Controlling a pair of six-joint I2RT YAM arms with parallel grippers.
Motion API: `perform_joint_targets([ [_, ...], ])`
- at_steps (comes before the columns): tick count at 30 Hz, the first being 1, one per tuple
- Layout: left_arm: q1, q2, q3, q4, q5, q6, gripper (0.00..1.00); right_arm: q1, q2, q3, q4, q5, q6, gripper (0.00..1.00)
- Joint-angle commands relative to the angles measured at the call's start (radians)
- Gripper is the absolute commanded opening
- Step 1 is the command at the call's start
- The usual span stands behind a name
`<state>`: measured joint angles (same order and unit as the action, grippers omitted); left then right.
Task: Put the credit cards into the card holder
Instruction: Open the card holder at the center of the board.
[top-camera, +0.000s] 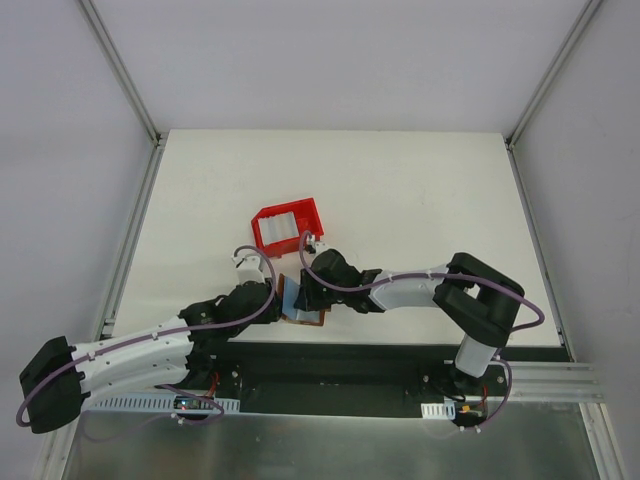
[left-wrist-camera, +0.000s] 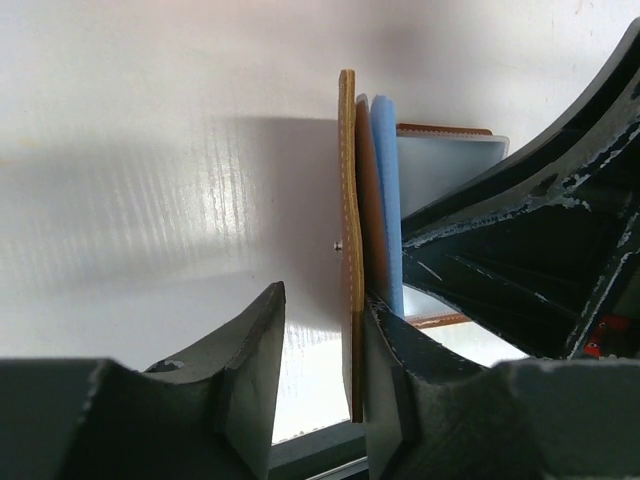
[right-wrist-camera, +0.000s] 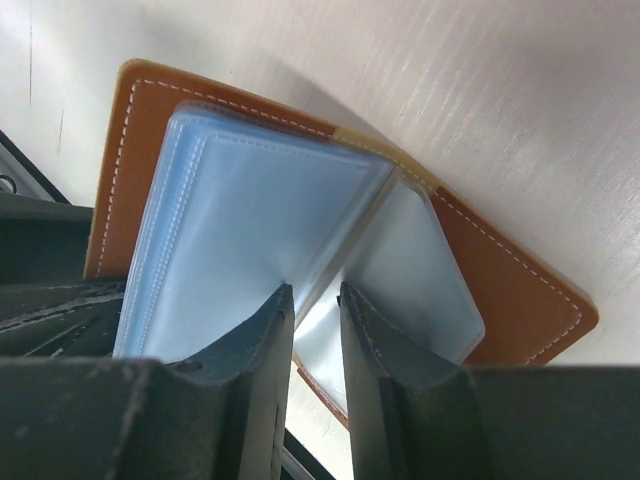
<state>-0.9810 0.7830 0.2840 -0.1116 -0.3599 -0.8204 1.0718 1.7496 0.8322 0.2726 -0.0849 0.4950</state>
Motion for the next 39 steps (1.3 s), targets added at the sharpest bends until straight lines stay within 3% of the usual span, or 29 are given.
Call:
perform_joint_targets([
  [1,0.013,-0.021,0.001,-0.019,-0.044,0.020,0.33,0.004,0.036,0.005,-0.093,0.030,-0.019,0.29],
  [6,0.056,-0.033,0.014,0.007,-0.015,0.055,0.33,0.004,0.037,0.010,-0.095,0.022,-0.027,0.29],
  [9,0.123,-0.050,0.003,0.065,0.089,0.099,0.32,0.005,0.037,0.010,-0.095,0.020,-0.033,0.29],
  [12,0.214,-0.062,-0.012,0.107,0.214,0.121,0.25,0.005,0.041,0.015,-0.095,0.014,-0.033,0.29],
  [18,0.239,-0.054,0.000,0.133,0.282,0.155,0.17,0.005,0.039,0.018,-0.095,0.011,-0.038,0.29],
  [23,0.240,-0.004,-0.002,0.138,0.303,0.156,0.12,0.002,0.037,0.019,-0.093,0.005,-0.038,0.29],
  [27,0.240,-0.014,-0.011,0.128,0.282,0.144,0.00,-0.001,0.033,0.018,-0.093,0.005,-0.041,0.29],
  [31,0.242,-0.047,-0.035,0.080,0.224,0.113,0.00,-0.016,0.019,0.016,-0.105,0.004,-0.055,0.29],
  [39,0.240,-0.059,-0.186,0.040,0.204,-0.121,0.00,-0.064,-0.042,0.007,-0.135,0.004,-0.116,0.33],
])
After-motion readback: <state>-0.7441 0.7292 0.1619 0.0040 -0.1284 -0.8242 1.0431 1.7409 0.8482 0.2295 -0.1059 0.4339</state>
